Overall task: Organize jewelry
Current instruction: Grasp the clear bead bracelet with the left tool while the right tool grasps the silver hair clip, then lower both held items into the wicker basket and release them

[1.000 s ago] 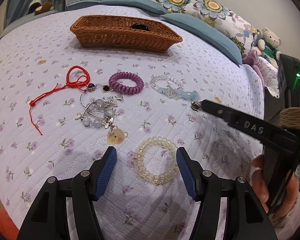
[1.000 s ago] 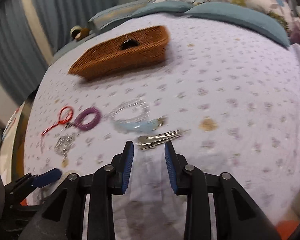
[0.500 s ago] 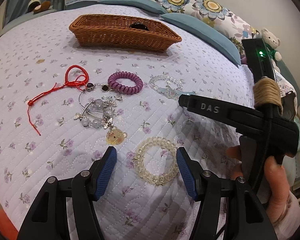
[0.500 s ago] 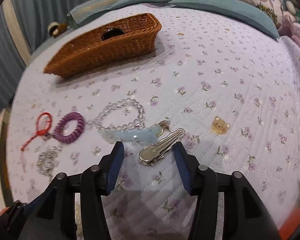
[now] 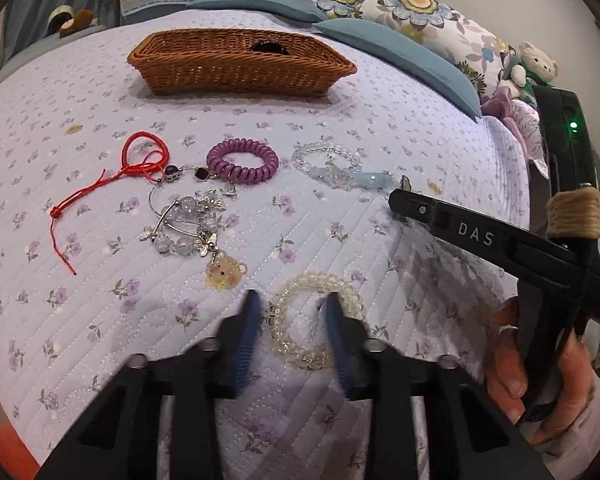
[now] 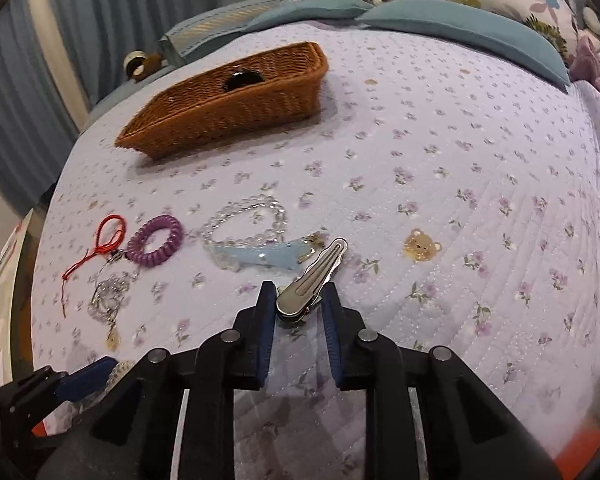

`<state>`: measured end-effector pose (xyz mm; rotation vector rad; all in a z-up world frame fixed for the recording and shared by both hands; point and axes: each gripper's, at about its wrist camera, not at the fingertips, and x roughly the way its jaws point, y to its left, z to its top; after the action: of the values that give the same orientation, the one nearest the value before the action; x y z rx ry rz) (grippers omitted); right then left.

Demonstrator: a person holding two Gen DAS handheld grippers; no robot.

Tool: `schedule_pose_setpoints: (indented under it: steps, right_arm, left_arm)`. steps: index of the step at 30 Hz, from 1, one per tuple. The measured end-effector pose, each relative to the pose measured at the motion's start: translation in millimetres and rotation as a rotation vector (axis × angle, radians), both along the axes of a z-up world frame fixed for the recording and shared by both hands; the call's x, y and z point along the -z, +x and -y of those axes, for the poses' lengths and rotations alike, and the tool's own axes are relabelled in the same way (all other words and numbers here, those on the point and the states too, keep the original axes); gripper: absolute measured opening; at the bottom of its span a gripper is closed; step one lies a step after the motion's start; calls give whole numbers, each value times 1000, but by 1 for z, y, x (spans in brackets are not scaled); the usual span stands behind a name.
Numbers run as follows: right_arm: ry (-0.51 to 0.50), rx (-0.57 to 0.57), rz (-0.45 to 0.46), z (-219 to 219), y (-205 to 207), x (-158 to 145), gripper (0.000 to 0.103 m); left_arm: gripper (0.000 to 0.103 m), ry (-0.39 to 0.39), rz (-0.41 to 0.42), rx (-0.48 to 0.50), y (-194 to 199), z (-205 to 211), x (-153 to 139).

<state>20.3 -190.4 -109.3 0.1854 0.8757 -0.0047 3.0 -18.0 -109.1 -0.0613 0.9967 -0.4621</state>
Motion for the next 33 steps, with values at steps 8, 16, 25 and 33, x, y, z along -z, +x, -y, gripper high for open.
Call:
schedule_pose_setpoints:
  steps: [8,16,25,33]
  right_arm:
    - [22,-39,59,-1,-10,-9,25]
    - [12,-73,134,-8,-9,-36,25]
    - [-61,-102,276,-18,58,-93,25]
    - [-29,-159,271,-21,185,-114,25]
  left_arm:
    - [10,-36,21,-19,-1,-5,-7]
    - [10,-70,110,-48,9,-11,-44]
    - [10,-91,230,-77,90,-12,-106]
    - [10,-92,207,-136,226,-8,-112]
